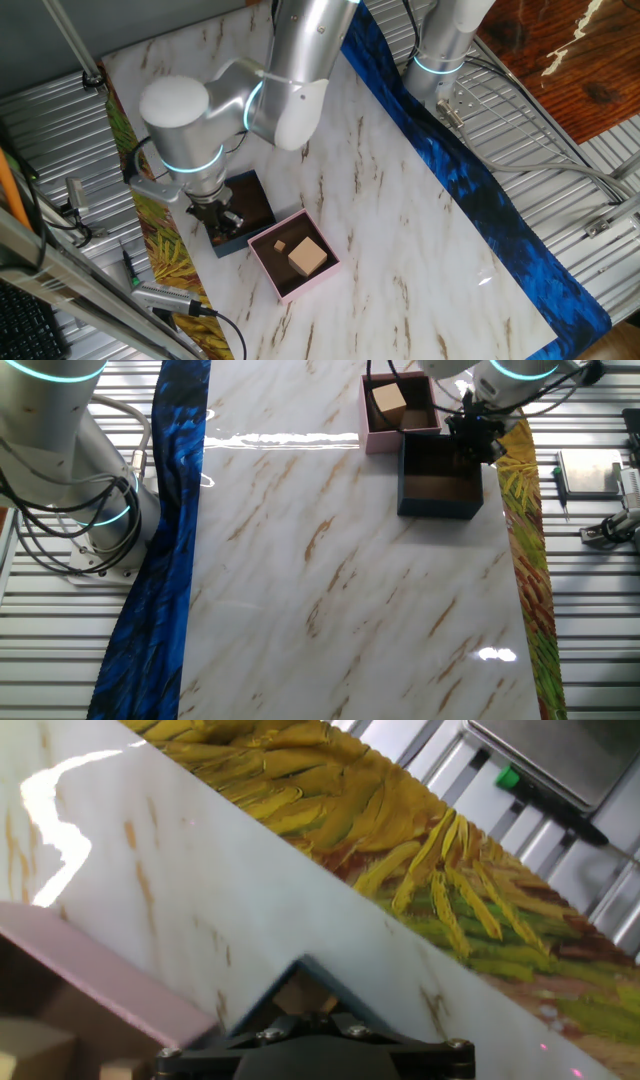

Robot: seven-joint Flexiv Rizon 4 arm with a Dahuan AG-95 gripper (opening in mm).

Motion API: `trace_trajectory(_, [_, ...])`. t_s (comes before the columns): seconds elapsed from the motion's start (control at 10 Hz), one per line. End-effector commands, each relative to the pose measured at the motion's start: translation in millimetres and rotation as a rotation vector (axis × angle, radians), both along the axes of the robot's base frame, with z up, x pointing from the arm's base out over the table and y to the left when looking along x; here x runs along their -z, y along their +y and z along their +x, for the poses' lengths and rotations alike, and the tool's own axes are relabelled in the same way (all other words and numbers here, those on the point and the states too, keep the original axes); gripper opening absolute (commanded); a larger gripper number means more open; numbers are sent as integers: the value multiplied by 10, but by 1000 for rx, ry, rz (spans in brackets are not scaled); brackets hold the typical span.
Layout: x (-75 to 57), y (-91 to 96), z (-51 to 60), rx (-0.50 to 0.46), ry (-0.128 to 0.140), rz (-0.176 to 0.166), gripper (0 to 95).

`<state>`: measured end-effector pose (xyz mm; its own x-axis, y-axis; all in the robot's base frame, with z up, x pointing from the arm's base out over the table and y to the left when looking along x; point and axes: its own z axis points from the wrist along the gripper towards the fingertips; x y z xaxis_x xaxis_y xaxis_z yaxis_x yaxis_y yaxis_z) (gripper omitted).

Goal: Move an object from one box to another

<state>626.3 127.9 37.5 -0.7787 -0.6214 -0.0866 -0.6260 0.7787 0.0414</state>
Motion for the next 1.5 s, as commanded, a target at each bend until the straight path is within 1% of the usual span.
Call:
trace_trajectory(0.1, [90,-89,-129,-18,4,-4,0])
trace_trajectory(0.2, [96,-142,-200,-25,8,-7,0])
trace_trajectory(0.4, [83,-218,-307,-40,19,-8,0])
trace_trajectory(0.6, [31,-269,-378,-47,34,-6,0])
trace_trajectory(0.7, [-35,-275,-379,-51,37,-6,0])
trace_trajectory(0.9, [-130,-215,-275,-58,36,6,0])
trace_trajectory(1.0, [-189,-165,-201,-55,36,7,0])
trace_trajectory(1.1, [-271,-83,-95,-47,36,5,0])
trace_trajectory(1.3, [-331,35,39,-35,35,-3,0])
trace_trajectory(1.5, [-303,94,103,-27,30,-6,0])
